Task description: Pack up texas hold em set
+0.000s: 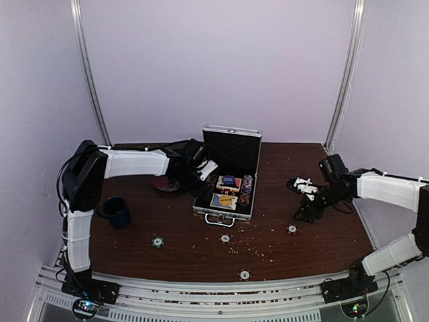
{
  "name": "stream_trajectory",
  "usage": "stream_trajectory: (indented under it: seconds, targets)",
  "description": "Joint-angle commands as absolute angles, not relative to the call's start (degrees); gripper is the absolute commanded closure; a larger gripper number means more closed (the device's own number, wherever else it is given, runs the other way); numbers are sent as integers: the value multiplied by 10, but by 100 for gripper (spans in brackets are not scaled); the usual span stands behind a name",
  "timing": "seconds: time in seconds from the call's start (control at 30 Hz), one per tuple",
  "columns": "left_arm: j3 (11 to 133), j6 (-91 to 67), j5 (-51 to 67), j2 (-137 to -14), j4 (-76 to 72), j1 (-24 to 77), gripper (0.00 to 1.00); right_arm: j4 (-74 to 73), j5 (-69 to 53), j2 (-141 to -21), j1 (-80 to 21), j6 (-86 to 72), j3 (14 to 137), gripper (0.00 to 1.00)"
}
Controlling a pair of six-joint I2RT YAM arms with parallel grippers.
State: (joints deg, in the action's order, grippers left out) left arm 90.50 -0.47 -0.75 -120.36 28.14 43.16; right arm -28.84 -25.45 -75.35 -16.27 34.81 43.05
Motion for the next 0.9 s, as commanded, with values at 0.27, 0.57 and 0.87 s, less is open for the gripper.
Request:
stream_trajectory:
  seconds: [0.27,0.57,0.87]
  targets:
    - [927,12,-43,-1264,292,438,40,-292,-244,-757,-168,357,446,26]
    - [905,10,-23,-1223,275,439,42,-292,-243,-761,-168,358,446,26]
    - [854,8,13,-1159,240,439,41,-294,-242,-764,-170,358,448,26]
